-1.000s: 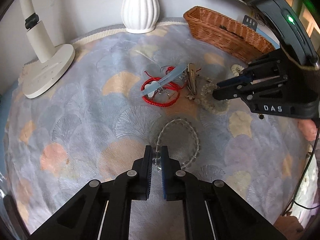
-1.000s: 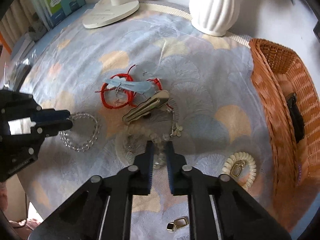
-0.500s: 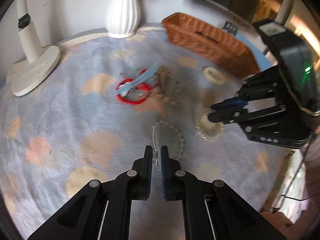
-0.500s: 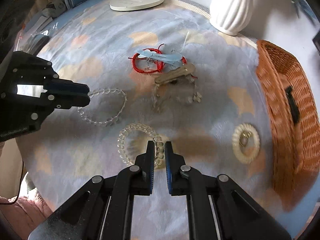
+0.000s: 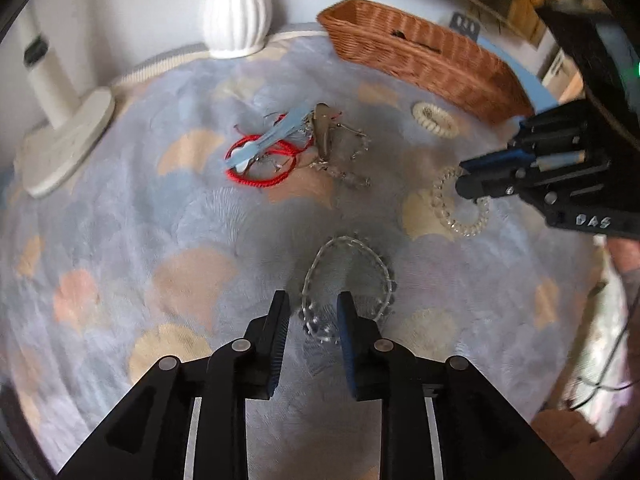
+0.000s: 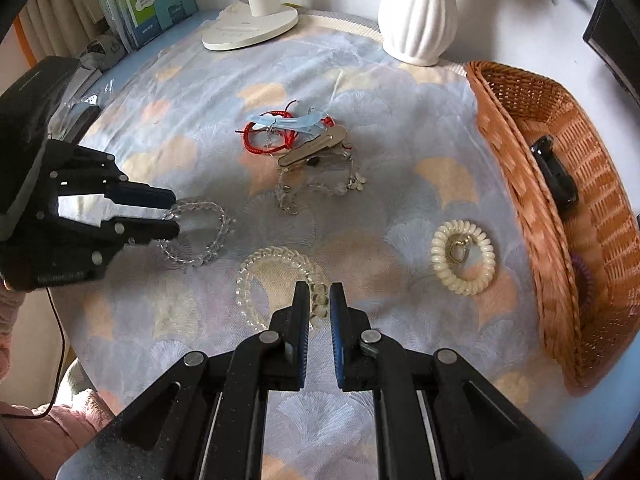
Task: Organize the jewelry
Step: 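Lift both clear bead bracelets off the cloth, then carry both bracelets over the wicker basket and open both tools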
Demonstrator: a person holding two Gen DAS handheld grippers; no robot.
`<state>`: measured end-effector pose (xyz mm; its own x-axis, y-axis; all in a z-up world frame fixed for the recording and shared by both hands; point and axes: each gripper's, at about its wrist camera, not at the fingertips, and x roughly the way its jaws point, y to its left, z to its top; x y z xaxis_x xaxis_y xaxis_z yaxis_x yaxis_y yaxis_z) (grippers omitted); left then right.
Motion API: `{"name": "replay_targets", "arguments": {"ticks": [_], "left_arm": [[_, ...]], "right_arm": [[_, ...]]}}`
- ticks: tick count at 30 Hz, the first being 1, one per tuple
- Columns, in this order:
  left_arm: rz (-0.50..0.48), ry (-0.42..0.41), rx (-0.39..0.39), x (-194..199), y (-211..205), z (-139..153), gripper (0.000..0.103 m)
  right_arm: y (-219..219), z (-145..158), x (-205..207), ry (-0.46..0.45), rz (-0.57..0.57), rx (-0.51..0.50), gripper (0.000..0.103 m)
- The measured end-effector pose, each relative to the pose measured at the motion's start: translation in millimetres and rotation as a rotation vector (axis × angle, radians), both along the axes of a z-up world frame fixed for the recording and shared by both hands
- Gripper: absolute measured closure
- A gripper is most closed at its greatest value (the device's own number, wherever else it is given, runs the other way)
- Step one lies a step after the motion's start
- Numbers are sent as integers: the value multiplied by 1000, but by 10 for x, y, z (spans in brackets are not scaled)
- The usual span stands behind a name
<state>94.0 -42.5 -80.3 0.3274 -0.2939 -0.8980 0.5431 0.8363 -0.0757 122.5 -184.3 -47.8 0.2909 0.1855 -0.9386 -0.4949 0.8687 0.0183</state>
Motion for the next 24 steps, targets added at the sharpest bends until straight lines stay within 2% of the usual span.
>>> {"name": "replay_targets", "arguments": {"ticks": [2,3,4,8,13,20,24], "left_arm": [[-27,-44,65,-31,-115,-6,81],[-37,-53,78,-38,-146,-4,95],[-43,-55,85,-41,-165,-1,95],[-52,-79,82,-79,-205,45,95],[-48,-128,30,-191,-230,294,95],[-71,-282,20,-339,-452,789,95],[-64,-324,-49,-234,-596,1133,95]], "right_arm": [[1,0,16,-1,1,5,91],[9,-7,17,-1,1,8,91],[10,-1,16,-2,1,11,91],[18,78,-31,-15,10,16,91],[-17,243,-92,-41,6,26,91],[-214,648,-173,-126,-42,60,91],[-442,894,-164,-172,-94,72,91]]}}
